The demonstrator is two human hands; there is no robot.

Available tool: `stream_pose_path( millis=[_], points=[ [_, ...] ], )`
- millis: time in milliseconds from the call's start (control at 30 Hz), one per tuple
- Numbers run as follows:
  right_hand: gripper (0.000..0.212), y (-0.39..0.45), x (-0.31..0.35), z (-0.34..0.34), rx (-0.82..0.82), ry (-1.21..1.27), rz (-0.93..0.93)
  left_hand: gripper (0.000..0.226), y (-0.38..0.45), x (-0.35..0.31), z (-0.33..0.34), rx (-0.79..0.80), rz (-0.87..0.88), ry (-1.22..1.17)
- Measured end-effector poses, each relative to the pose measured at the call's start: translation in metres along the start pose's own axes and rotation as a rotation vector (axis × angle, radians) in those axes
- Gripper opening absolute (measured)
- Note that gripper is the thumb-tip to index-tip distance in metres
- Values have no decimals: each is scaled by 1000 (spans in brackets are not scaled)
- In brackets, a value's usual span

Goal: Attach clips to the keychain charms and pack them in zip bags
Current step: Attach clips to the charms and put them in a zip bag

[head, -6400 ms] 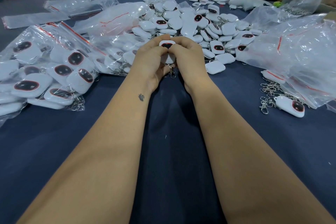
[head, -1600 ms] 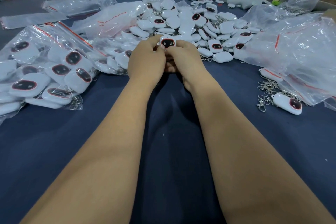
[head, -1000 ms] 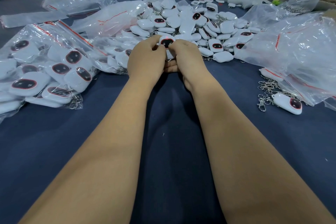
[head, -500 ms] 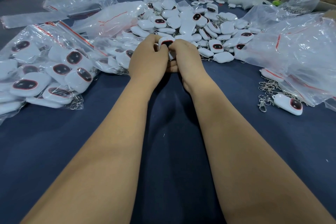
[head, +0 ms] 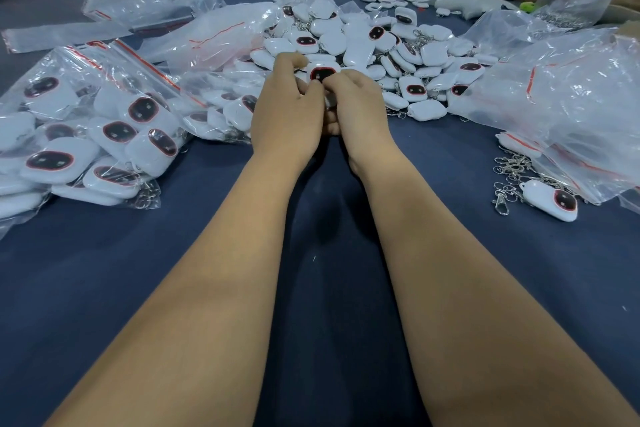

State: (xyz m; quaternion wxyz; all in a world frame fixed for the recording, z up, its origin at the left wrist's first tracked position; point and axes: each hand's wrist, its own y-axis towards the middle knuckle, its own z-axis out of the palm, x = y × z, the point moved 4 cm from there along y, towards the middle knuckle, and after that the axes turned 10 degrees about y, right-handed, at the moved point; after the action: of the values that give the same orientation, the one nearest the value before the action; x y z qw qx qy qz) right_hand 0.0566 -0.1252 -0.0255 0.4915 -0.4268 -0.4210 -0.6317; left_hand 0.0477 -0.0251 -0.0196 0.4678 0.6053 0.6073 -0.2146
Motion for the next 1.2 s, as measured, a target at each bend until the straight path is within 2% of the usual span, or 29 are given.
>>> stream_pose_path(
  millis=[67,167,300,367,500,633,767,933,1033,1133,1200],
  points=[
    [33,2,0,-2,-52,-32,-39,35,1,0,-2,-35,33,49],
    [36,5,0,-6,-111,-80,-73,47,1,-1,1,-34,119,245],
    [41,3,-1,-7,-108,-152,-121,67,0,-4,5,-7,204,338],
    [36,2,0,-4,-67,-172,-116,68,0,-4,2,-38,213,318],
    [12,-2,1,6,17,-209,-83,66,2,0,-1,-85,194,275],
    [10,-4,3,6,-6,-104,-84,68,4,5,-6,-111,103,122],
    [15,-2,0,1,-75,-98,-60,56,5,7,-13,-228,23,-25],
    [14,-4,-1,10,72,-197,-119,44,1,-5,-18,-306,88,-160],
    [39,-8,-3,17,160,-240,-98,44,-5,-14,-18,-311,193,-112],
    [46,-10,-5,21,98,-174,38,45,-9,-17,-16,-286,245,-74],
    [59,-9,-6,21,97,-94,65,45,-8,-17,-15,-274,232,-72]
  ],
)
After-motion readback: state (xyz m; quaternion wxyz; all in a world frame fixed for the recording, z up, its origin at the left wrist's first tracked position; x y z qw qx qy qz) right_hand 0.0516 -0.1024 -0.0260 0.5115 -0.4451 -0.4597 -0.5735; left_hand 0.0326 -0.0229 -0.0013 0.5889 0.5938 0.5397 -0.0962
